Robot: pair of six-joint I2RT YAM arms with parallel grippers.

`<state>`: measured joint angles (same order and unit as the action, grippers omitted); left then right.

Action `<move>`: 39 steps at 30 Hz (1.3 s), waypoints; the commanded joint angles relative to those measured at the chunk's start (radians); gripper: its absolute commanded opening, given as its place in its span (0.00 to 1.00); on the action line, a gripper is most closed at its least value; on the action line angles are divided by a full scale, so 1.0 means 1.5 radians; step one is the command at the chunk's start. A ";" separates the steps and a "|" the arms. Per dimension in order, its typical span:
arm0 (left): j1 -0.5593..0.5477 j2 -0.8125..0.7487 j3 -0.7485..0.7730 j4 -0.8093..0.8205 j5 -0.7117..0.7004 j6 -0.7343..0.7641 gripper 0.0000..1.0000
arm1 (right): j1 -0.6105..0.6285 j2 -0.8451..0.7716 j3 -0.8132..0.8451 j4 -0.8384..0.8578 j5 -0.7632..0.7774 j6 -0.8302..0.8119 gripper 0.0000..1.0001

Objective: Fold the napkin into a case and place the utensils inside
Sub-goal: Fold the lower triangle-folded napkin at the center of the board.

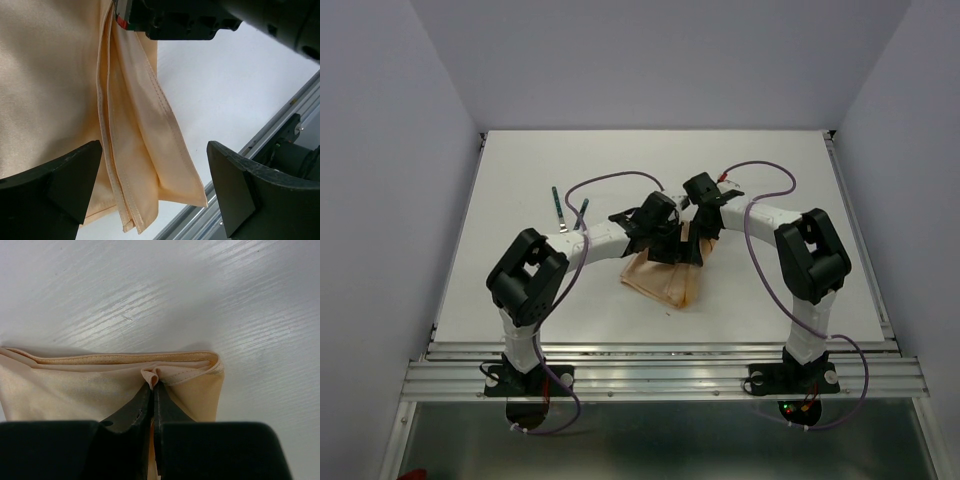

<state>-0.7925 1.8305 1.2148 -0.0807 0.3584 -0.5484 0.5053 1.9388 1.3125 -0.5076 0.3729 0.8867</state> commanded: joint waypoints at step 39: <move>-0.028 -0.002 -0.008 -0.035 -0.073 0.062 0.00 | 0.007 -0.073 -0.032 0.065 -0.077 -0.107 0.52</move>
<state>-0.8471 1.8942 1.2335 -0.1715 0.2352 -0.4545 0.5056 1.9175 1.2964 -0.4633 0.3111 0.7883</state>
